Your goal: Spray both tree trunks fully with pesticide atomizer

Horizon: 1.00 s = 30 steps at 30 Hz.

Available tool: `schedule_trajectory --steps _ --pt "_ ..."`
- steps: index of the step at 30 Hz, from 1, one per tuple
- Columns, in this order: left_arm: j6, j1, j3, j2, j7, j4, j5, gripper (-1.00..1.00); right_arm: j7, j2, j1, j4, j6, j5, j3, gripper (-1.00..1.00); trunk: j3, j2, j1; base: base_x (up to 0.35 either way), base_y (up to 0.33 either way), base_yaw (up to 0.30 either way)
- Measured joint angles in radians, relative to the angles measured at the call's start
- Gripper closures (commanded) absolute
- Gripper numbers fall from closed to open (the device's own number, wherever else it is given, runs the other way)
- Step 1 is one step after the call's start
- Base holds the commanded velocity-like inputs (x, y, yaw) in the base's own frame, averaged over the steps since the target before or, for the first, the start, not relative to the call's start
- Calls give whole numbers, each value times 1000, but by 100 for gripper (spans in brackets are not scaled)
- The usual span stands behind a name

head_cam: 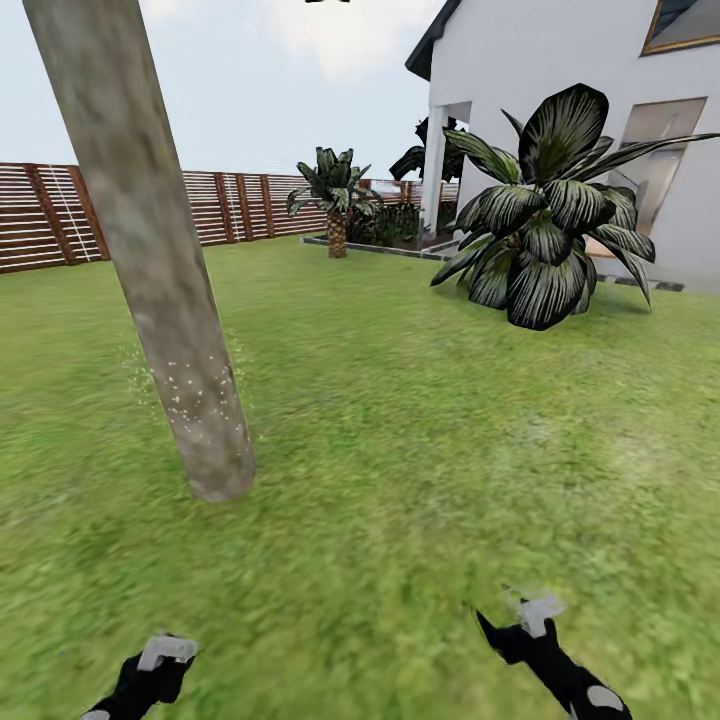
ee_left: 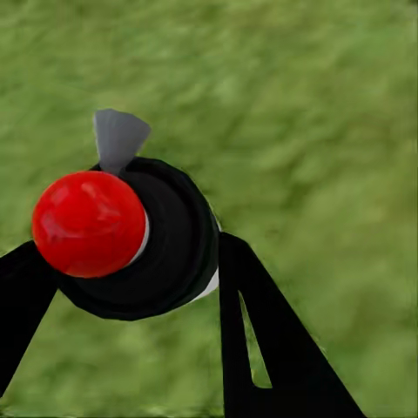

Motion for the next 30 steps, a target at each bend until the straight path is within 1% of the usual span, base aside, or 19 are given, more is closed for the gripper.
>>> schedule_trajectory --steps 1,2,3,4,7,10,13,17,18,24,28,30 --pt "-12 24 2 4 35 3 67 100 -2 -7 21 -2 -1 0 -32 -100 0 0 0 0 0 0" --pt "-47 74 3 8 64 6 165 100 -120 -10 48 -5 -2 -2 -146 -100 0 0 0 0 0 25" --pt "-55 91 -2 8 66 23 171 100 -143 -9 51 -4 -4 0 -163 -100 0 0 0 0 0 98" --pt "-60 92 -3 8 66 11 175 100 -157 -8 51 -3 -4 1 -169 -100 0 0 0 0 0 160" --pt "-67 96 -2 8 68 14 180 100 -176 -5 52 1 -5 4 -178 -100 -1 0 0 0 0 229" --pt "-76 101 -1 6 69 14 182 100 -181 -5 53 4 -5 5 -180 -100 -1 0 0 -117 0 267" --pt "-96 108 -1 3 70 15 196 100 -182 -4 54 6 -5 5 -180 -100 -1 0 0 -276 0 276" --pt "-112 112 -1 -1 70 16 239 100 -182 -4 54 7 -6 5 -180 -100 1 0 1 -326 0 272" --pt "-113 112 -1 -1 70 16 243 100 -182 -4 54 8 -6 5 -180 -100 2 0 1 -334 5 265" --pt "-114 112 -1 -2 70 17 252 100 -181 -3 54 8 -6 5 -180 -100 7 0 1 -336 80 263" --pt "-114 112 0 -2 70 17 253 100 -181 -4 55 8 -6 5 -180 -100 10 0 0 -304 178 263" --pt "-114 112 0 -2 70 17 259 100 -181 -4 55 8 -6 5 -180 -100 11 0 0 -283 212 264"
